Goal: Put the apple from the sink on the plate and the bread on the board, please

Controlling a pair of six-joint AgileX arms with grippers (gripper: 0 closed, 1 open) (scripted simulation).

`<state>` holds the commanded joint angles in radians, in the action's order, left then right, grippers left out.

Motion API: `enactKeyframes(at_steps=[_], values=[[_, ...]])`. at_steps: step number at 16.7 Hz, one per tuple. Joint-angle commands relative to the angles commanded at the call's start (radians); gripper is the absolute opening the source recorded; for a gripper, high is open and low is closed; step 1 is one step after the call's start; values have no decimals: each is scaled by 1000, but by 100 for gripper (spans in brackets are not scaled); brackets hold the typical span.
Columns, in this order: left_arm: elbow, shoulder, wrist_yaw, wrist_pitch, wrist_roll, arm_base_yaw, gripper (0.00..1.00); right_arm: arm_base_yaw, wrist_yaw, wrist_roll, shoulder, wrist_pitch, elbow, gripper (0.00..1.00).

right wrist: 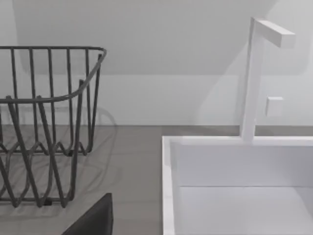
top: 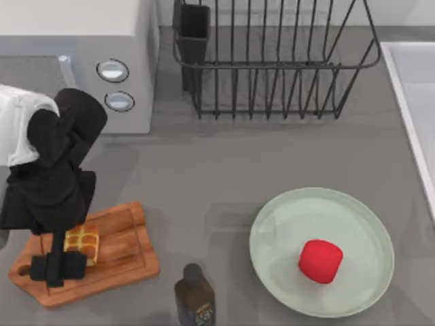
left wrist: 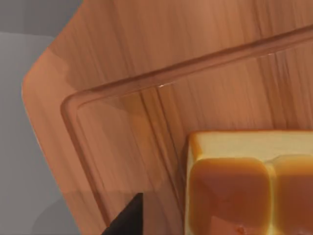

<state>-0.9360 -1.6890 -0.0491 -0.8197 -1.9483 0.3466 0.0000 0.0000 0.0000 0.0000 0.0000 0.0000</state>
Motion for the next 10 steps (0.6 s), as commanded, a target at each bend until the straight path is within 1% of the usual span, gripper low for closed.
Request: enactKeyframes(at_steps=[10], values=[[1, 10, 0, 2, 7, -1, 100, 0, 0, 0, 0, 0, 0, 100]])
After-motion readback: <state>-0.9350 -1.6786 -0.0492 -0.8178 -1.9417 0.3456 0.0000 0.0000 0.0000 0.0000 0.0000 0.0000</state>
